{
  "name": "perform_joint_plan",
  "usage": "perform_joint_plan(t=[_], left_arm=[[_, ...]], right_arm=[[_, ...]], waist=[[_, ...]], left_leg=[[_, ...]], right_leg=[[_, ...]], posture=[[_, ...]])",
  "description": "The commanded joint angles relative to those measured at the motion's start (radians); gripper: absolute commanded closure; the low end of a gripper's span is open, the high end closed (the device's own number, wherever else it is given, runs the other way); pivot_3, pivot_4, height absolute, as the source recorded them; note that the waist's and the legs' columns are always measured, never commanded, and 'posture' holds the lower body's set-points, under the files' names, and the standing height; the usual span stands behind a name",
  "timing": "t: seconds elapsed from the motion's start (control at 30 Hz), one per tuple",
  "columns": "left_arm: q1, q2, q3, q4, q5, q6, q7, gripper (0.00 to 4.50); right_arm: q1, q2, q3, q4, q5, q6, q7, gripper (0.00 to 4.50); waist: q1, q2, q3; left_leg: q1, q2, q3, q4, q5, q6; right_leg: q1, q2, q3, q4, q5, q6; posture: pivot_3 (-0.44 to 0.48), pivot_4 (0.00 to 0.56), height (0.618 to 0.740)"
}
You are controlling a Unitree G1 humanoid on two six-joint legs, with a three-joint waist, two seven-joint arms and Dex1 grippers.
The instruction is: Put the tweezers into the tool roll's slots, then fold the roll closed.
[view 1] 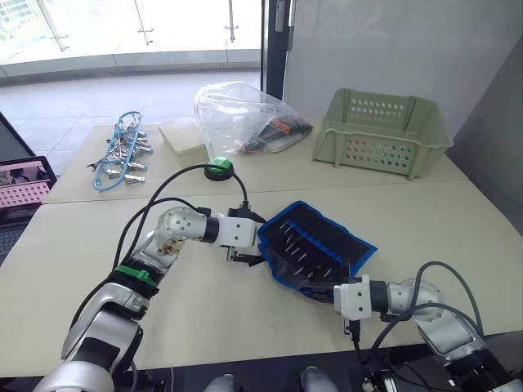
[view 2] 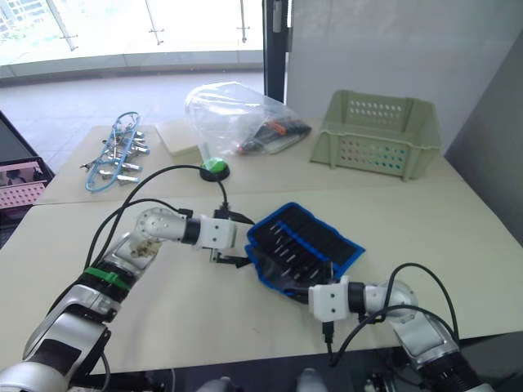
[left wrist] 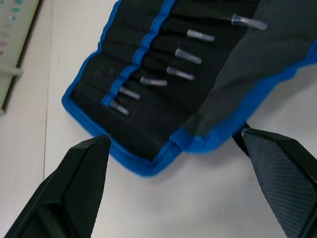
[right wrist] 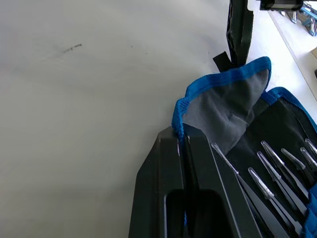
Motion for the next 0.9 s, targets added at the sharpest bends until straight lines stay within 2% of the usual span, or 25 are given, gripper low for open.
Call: perform_joint_plan(t=[0.03,0.17,0.27,0.37,0.5,0.67,0.9], left_arm=[[-0.05,-0.019,-0.01,0.069,0.019,-0.08,-0.015,0.0],[-0.085,-0.054,-0.031,0.141,0.047,-0.132,-0.025,1.15],[-0.1,-0.061,-0.046,0.185,0.092,-0.184,-0.005,2.17],[-0.107,-0.079,-0.035,0.206,0.084,-0.198,0.0,3.15],[-0.096,-0.064,-0.036,0.209,0.1,-0.202,0.002,4.49],[-0.045,-0.006,-0.023,0.17,0.114,-0.139,-0.002,4.49],[0.116,0.083,0.04,-0.076,0.055,0.061,-0.014,4.49]], right_arm=[[0.012,-0.007,-0.035,-0.047,-0.001,0.015,-0.027,4.46],[0.026,-0.009,-0.043,-0.059,-0.011,0.027,-0.046,4.5],[0.029,-0.008,-0.048,-0.059,-0.014,0.028,-0.053,4.5],[0.026,-0.008,-0.051,-0.053,-0.013,0.028,-0.055,4.5],[0.003,-0.004,-0.05,-0.011,-0.042,0.028,-0.07,4.5],[-0.055,0.01,-0.041,0.072,-0.063,0.019,-0.081,4.5],[-0.17,0.033,-0.015,0.22,-0.087,-0.061,-0.065,4.5]], waist=[[-0.001,0.0,0.0],[0.002,0.0,0.0],[0.002,0.0,0.0],[0.002,0.0,0.0],[0.002,0.0,0.0],[-0.005,0.0,0.0],[-0.018,0.0,0.0]], left_leg=[[0.0,0.0,0.0,0.0,0.0,0.0],[0.0,0.0,0.001,0.001,0.0,0.001],[0.0,0.0,0.001,0.002,-0.001,0.001],[0.0,0.0,0.001,0.003,-0.001,0.001],[0.0,0.0,0.001,0.003,-0.001,0.002],[0.0,0.003,0.001,0.004,-0.001,0.002],[0.0,0.006,-0.004,0.005,-0.002,0.004]], right_leg=[[0.0,0.0,0.0,0.0,0.0,0.0],[0.001,0.0,0.0,0.0,0.0,0.0],[0.002,0.0,0.0,0.0,0.0,0.0],[0.002,0.001,0.0,0.0,0.0,0.0],[0.002,0.001,0.0,0.0,0.0,0.0],[0.002,0.003,0.0,0.0,0.0,0.0],[0.001,0.006,0.001,0.002,0.0,0.0]], posture=[[0.0,0.15,0.74],[0.0,0.15,0.74],[0.0,0.15,0.74],[0.0,0.15,0.74],[0.0,0.15,0.74],[0.0,0.15,0.74],[0.0,0.15,0.74]])
